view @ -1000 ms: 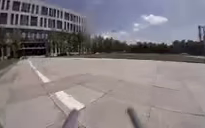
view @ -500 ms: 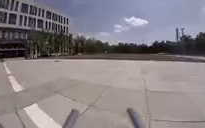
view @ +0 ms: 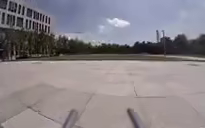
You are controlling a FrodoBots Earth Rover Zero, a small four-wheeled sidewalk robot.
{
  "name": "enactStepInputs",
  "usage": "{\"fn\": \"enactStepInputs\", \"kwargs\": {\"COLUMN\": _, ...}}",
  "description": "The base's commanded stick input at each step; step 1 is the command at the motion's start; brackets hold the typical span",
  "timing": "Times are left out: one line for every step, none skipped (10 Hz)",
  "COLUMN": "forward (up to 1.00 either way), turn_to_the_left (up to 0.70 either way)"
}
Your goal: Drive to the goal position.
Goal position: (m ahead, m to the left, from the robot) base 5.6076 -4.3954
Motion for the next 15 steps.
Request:
{"fn": "enactStepInputs", "kwargs": {"forward": 0.7, "turn_to_the_left": 0.0}}
{"fn": "enactStepInputs", "kwargs": {"forward": 0.7, "turn_to_the_left": 0.0}}
{"fn": "enactStepInputs", "kwargs": {"forward": 0.7, "turn_to_the_left": 0.0}}
{"fn": "enactStepInputs", "kwargs": {"forward": 0.7, "turn_to_the_left": 0.0}}
{"fn": "enactStepInputs", "kwargs": {"forward": 0.7, "turn_to_the_left": 0.0}}
{"fn": "enactStepInputs", "kwargs": {"forward": 0.7, "turn_to_the_left": 0.0}}
{"fn": "enactStepInputs", "kwargs": {"forward": 0.7, "turn_to_the_left": 0.0}}
{"fn": "enactStepInputs", "kwargs": {"forward": 0.7, "turn_to_the_left": 0.0}}
{"fn": "enactStepInputs", "kwargs": {"forward": 0.7, "turn_to_the_left": 0.0}}
{"fn": "enactStepInputs", "kwargs": {"forward": 0.7, "turn_to_the_left": 0.0}}
{"fn": "enactStepInputs", "kwargs": {"forward": 0.7, "turn_to_the_left": 0.0}}
{"fn": "enactStepInputs", "kwargs": {"forward": 0.7, "turn_to_the_left": 0.0}}
{"fn": "enactStepInputs", "kwargs": {"forward": 0.7, "turn_to_the_left": 0.0}}
{"fn": "enactStepInputs", "kwargs": {"forward": 0.7, "turn_to_the_left": 0.0}}
{"fn": "enactStepInputs", "kwargs": {"forward": 0.7, "turn_to_the_left": 0.0}}
